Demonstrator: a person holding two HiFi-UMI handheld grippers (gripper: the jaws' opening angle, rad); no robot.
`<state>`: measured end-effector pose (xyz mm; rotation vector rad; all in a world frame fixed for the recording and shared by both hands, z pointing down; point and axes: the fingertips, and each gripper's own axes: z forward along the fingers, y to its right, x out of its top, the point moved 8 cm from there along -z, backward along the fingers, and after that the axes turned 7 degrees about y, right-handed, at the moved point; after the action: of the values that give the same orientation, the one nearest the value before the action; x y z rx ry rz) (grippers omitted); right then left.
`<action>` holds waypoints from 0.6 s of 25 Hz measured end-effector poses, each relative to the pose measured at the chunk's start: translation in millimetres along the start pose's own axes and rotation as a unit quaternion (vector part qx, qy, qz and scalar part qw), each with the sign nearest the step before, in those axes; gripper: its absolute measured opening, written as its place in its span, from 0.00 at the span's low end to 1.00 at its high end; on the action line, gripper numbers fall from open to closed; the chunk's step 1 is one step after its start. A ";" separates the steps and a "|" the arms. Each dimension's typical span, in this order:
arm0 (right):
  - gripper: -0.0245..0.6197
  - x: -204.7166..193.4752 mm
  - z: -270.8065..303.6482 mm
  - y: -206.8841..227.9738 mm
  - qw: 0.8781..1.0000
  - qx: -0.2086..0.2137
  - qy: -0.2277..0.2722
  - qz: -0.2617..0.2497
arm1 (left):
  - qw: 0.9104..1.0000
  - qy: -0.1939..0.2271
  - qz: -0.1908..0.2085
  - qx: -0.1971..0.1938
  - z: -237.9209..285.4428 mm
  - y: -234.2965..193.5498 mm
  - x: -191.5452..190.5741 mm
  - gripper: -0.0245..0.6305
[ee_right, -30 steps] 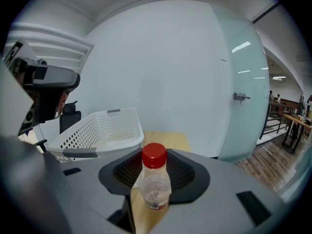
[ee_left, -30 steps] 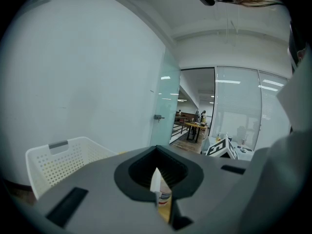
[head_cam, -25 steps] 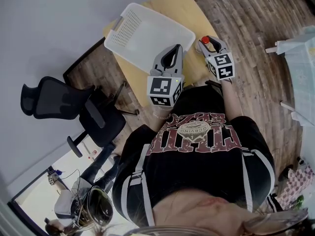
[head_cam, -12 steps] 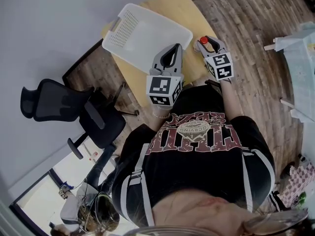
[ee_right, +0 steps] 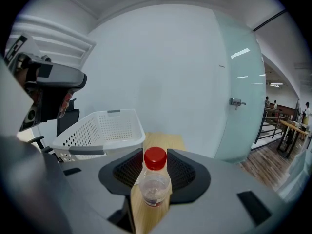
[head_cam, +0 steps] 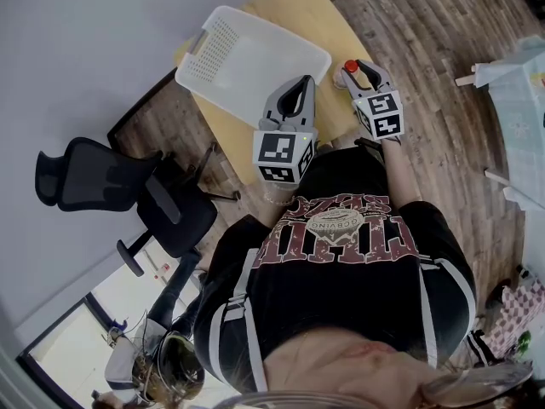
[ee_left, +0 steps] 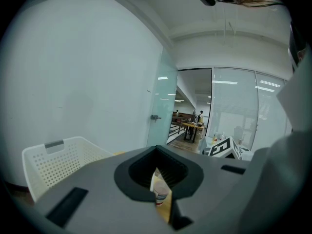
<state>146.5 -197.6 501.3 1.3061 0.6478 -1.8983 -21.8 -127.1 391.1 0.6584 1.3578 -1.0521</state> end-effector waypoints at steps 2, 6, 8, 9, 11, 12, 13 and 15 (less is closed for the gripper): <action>0.28 5.8 -1.2 0.4 1.000 0.000 0.006 -0.001 | 1.000 0.001 0.000 0.001 -0.7 -1.0 0.5 0.11; 0.28 13.0 -5.5 1.2 1.000 -0.003 0.015 -0.001 | 1.000 0.002 0.001 0.001 -2.7 0.5 0.9 0.11; 0.28 14.6 -7.2 1.0 1.000 -0.004 0.018 -0.001 | 1.000 0.003 0.001 0.001 -3.4 1.7 1.3 0.11; 0.28 15.4 -7.6 0.7 1.000 -0.004 0.019 -0.001 | 1.000 0.004 0.001 0.002 -3.6 2.0 1.5 0.11; 0.28 16.8 -8.5 0.1 1.000 -0.004 0.020 -0.001 | 1.000 0.004 0.001 0.002 -4.1 2.4 1.7 0.11; 0.28 17.4 -8.9 -0.2 1.000 -0.004 0.021 0.000 | 1.000 0.004 0.001 0.002 -4.6 2.7 1.7 0.11; 0.28 18.0 -9.4 -0.5 1.000 -0.005 0.022 0.000 | 1.000 0.004 0.001 0.002 -5.1 2.9 1.7 0.11; 0.28 19.4 -10.5 -0.5 1.000 -0.005 0.024 0.000 | 1.000 0.004 0.002 0.002 -5.9 3.6 1.7 0.11</action>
<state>147.8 -195.0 479.4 1.3501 0.6811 -1.8664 -21.5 -120.7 387.9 0.6675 1.3616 -1.0502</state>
